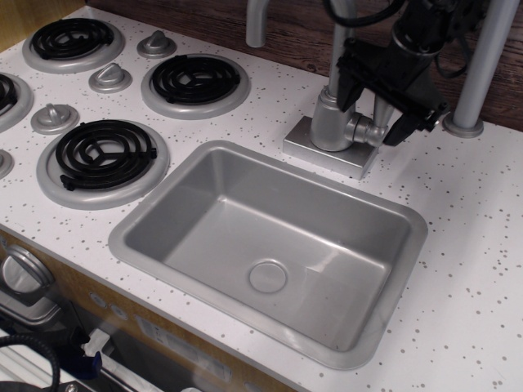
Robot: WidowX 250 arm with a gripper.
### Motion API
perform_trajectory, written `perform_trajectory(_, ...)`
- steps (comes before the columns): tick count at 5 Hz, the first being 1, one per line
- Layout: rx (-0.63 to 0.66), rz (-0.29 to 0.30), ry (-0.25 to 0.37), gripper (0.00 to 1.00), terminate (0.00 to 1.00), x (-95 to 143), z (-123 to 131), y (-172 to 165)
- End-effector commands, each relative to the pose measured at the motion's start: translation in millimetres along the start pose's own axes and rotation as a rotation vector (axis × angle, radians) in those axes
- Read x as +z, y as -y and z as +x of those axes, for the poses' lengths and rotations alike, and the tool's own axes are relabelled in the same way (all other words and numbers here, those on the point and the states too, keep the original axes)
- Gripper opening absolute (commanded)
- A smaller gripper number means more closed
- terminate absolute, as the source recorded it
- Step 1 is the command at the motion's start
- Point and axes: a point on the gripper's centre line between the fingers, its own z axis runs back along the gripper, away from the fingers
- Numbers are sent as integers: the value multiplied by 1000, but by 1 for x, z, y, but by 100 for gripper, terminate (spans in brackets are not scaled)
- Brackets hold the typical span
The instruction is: Lever vertical to front
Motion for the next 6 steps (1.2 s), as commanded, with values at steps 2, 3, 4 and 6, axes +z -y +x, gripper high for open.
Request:
perform_trajectory(2, -42, -8, 94, 100, 0, 14, 29, 1)
perform_trajectory(3, -46, -1, 105, 0, 0, 14, 33, 2)
perform_trajectory(4, -41, 7, 102, 0, 0, 14, 34, 3)
perform_trajectory(6, 40, 30, -7, 0, 0, 14, 6, 0)
